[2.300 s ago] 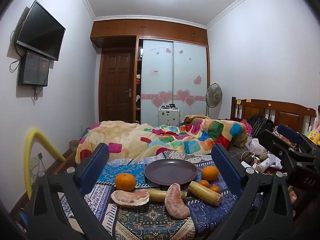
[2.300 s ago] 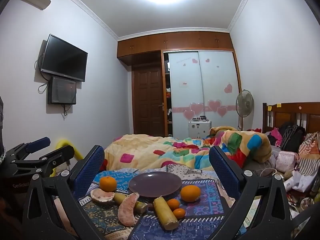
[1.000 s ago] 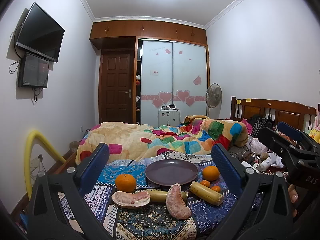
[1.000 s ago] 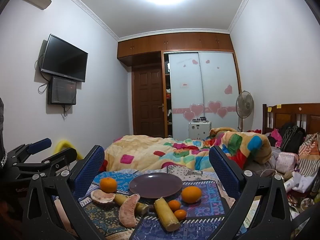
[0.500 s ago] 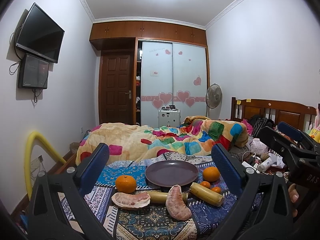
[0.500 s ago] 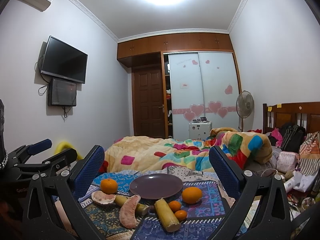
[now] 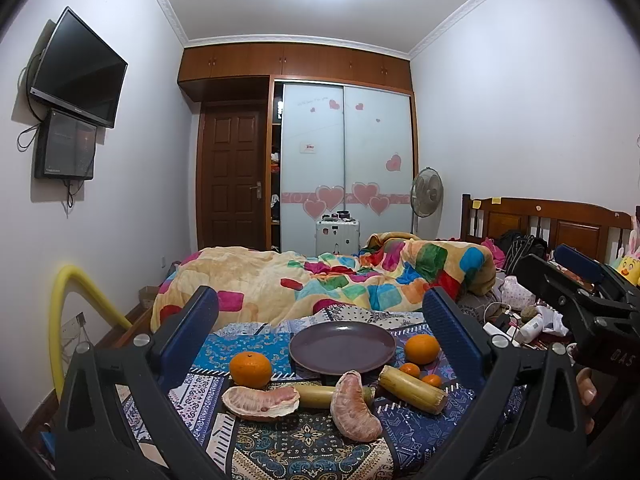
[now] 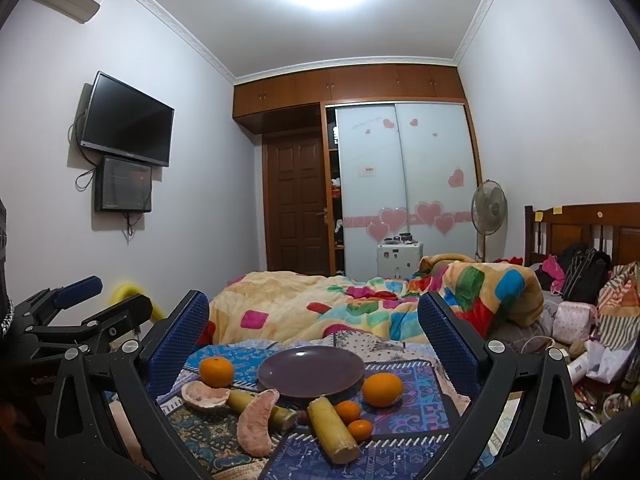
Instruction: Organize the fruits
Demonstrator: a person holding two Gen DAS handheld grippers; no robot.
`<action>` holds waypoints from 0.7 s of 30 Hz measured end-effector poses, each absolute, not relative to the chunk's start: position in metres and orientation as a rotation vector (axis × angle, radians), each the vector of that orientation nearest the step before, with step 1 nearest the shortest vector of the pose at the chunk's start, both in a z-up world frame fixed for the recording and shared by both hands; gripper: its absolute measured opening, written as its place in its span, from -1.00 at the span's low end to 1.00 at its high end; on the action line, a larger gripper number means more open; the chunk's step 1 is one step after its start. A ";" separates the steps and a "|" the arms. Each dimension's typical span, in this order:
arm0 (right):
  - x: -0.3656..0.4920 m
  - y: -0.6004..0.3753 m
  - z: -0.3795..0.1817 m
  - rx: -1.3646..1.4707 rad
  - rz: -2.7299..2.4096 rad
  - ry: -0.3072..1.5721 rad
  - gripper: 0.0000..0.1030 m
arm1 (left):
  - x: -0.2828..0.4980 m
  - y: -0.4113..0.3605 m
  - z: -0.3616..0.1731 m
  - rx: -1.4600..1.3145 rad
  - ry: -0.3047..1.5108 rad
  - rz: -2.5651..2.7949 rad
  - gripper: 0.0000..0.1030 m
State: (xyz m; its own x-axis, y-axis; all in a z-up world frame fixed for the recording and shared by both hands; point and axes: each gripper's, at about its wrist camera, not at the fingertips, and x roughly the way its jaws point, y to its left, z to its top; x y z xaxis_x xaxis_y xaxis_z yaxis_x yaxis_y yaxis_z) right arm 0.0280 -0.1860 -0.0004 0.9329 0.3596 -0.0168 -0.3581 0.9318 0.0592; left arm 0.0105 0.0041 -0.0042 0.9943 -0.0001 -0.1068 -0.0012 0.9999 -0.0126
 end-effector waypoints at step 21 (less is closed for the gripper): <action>0.089 -0.199 -0.083 -0.082 0.255 0.371 1.00 | 0.082 -0.005 -0.090 0.033 0.468 -0.052 1.00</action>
